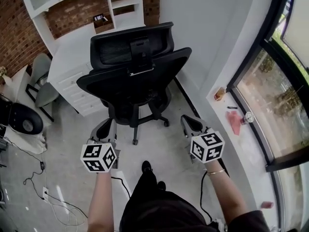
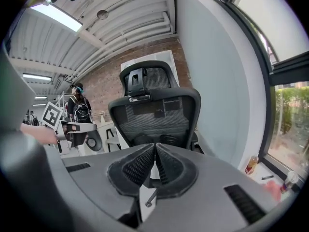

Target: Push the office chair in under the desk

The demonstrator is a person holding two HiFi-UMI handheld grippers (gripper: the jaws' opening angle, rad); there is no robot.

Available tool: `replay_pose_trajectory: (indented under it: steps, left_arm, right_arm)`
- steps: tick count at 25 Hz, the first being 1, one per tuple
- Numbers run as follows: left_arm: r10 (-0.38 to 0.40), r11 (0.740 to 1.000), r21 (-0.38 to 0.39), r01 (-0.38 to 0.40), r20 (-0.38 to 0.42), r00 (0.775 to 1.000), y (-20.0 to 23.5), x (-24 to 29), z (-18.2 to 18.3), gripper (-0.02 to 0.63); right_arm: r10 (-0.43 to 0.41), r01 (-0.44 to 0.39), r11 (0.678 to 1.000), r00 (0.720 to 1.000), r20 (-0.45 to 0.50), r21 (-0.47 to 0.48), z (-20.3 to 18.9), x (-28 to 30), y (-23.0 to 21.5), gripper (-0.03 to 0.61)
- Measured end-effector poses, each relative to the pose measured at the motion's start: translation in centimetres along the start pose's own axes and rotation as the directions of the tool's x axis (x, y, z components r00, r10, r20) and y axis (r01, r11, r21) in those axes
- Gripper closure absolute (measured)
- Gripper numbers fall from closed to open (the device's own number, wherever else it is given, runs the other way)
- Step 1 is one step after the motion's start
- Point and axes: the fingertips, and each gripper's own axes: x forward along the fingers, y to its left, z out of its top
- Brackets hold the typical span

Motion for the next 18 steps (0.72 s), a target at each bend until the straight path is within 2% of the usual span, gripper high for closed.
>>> replay_pose_trajectory:
  steps: [7, 18]
  left_arm:
    - [-0.02, 1.0, -0.006, 0.02, -0.001, 1.0, -2.5, -3.6, -1.2, 0.601]
    - [-0.036, 0.999, -0.03, 0.035, -0.02, 0.999, -4.1, -7.9, -3.5, 0.604]
  right_arm:
    - [0.013, -0.013, 1.0, 0.999, 0.033, 0.015, -0.7, -3.7, 3.9, 0.572]
    - [0.05, -0.051, 0.998, 0.998, 0.041, 0.021, -2.3, -6.5, 8.8, 0.574]
